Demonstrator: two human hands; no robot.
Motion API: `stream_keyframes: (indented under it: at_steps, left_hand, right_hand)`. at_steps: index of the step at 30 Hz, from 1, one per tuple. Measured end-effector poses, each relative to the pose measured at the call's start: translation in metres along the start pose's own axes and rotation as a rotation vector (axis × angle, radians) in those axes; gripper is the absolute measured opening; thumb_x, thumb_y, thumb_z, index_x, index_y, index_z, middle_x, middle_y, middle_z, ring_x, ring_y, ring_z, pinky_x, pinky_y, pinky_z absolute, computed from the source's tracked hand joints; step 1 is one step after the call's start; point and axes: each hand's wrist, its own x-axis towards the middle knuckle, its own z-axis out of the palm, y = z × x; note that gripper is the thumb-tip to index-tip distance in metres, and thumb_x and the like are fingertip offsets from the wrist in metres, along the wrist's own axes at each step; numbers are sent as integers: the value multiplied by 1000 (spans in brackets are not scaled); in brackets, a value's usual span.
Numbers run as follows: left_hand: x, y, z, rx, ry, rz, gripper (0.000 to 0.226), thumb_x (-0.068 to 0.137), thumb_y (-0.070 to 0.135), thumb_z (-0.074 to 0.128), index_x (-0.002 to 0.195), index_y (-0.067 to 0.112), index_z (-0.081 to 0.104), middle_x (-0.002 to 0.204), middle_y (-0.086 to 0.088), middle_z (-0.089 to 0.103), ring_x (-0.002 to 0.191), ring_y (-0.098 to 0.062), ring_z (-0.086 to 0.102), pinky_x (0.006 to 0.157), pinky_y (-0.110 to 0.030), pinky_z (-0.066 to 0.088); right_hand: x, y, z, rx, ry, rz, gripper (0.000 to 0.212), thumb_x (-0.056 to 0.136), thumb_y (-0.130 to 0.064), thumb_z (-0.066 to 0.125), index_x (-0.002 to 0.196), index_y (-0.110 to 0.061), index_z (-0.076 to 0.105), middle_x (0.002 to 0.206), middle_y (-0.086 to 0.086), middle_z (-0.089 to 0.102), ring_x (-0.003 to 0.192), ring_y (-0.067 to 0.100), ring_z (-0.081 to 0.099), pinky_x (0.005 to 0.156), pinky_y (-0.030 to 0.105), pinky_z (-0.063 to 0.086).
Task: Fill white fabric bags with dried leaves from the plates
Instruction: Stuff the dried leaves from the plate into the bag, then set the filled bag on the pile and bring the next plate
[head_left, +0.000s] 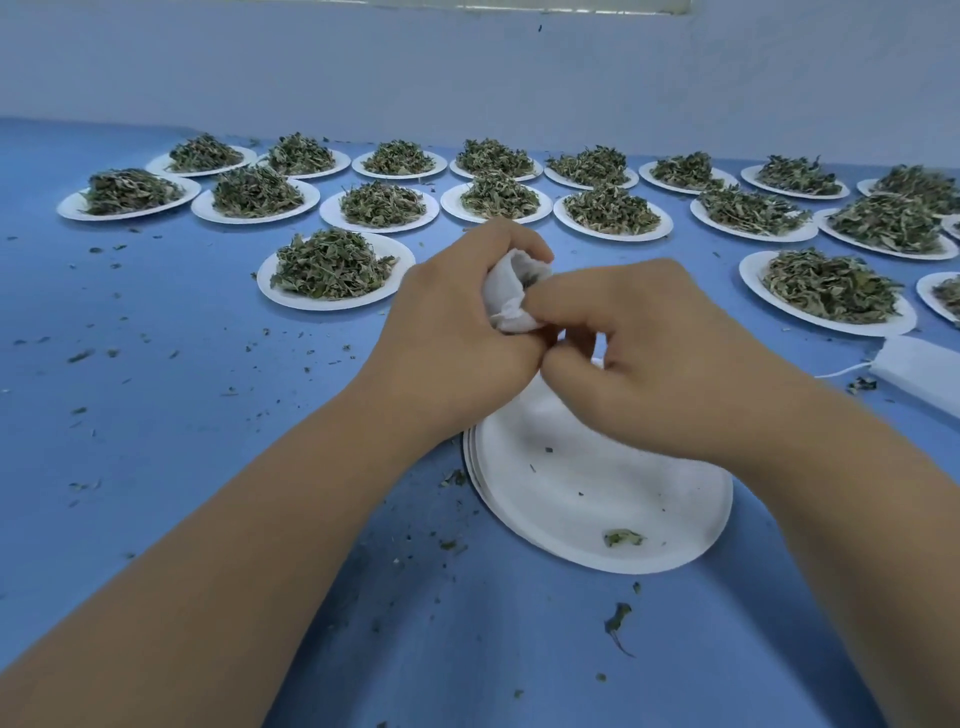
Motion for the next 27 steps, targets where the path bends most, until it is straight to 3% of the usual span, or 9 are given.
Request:
stream_keyframes:
  at_steps: [2, 6, 8, 10, 14, 16, 19, 21, 27]
  left_hand:
    - [0, -1, 0, 1, -23, -17, 33, 71, 22, 66, 97, 41, 61, 86, 22, 68, 75, 2, 63, 63, -10, 46]
    - [3, -10, -11, 51, -109, -59, 38, 74, 28, 77, 105, 40, 60, 89, 19, 66, 76, -2, 64, 60, -19, 51]
    - [5, -13, -16, 36, -121, -126, 26, 76, 25, 79, 93, 36, 63, 71, 25, 63, 63, 3, 60, 55, -15, 46]
    - [8, -15, -26, -72, 21, -210, 20, 79, 22, 81, 84, 34, 66, 67, 26, 67, 62, 7, 63, 54, -10, 47]
    - [11, -10, -68, -321, 300, -356, 30, 74, 32, 82, 101, 24, 72, 92, 3, 77, 89, -18, 75, 87, -49, 60]
    - [5, -8, -96, -357, 404, -364, 34, 74, 36, 80, 104, 23, 72, 96, 0, 77, 92, -22, 75, 89, -54, 59]
    - [-8, -9, -142, -412, 582, -399, 22, 74, 37, 74, 92, 24, 76, 93, -3, 77, 90, -25, 75, 87, -56, 59]
    - [-19, -15, -176, -445, 661, -421, 11, 75, 35, 72, 80, 26, 77, 89, -5, 76, 88, -29, 75, 86, -59, 58]
    - [-55, -41, -266, -554, 829, -455, 19, 62, 38, 74, 74, 24, 75, 99, -16, 74, 86, -33, 71, 88, -69, 52]
  right_hand:
    - [0, 2, 2, 8, -44, 5, 30, 77, -13, 48, 81, -38, 65, 64, -6, 59, 60, 16, 58, 56, 34, 46]
    - [-1, 7, -1, 158, 250, 75, 39, 77, -7, 52, 92, -33, 76, 54, -6, 56, 45, 7, 47, 49, 9, 33]
    - [1, 3, 1, 159, 355, 109, 33, 81, -6, 57, 91, -31, 76, 66, -12, 60, 49, 4, 49, 51, 8, 33]
    - [8, -7, 4, 211, 352, 157, 27, 84, -14, 61, 99, -33, 72, 84, -13, 64, 57, 2, 53, 52, 10, 37]
    - [40, -38, 12, 278, 236, 123, 33, 85, -35, 67, 114, -42, 55, 112, -28, 57, 92, -9, 58, 69, 6, 43]
    - [64, -59, 26, 328, 18, 103, 39, 82, -50, 70, 116, -44, 51, 116, -32, 56, 100, -11, 58, 76, 9, 45]
    - [99, -96, 63, 348, -224, 43, 63, 76, -63, 75, 124, -36, 45, 122, -21, 57, 107, -1, 62, 90, 30, 54]
    - [117, -123, 89, 410, -262, 19, 67, 74, -61, 79, 123, -36, 41, 122, -18, 56, 103, 5, 66, 86, 36, 58]
    - [164, -191, 164, 611, -339, -56, 63, 78, -46, 83, 120, -38, 37, 122, -16, 59, 98, 3, 66, 73, 26, 56]
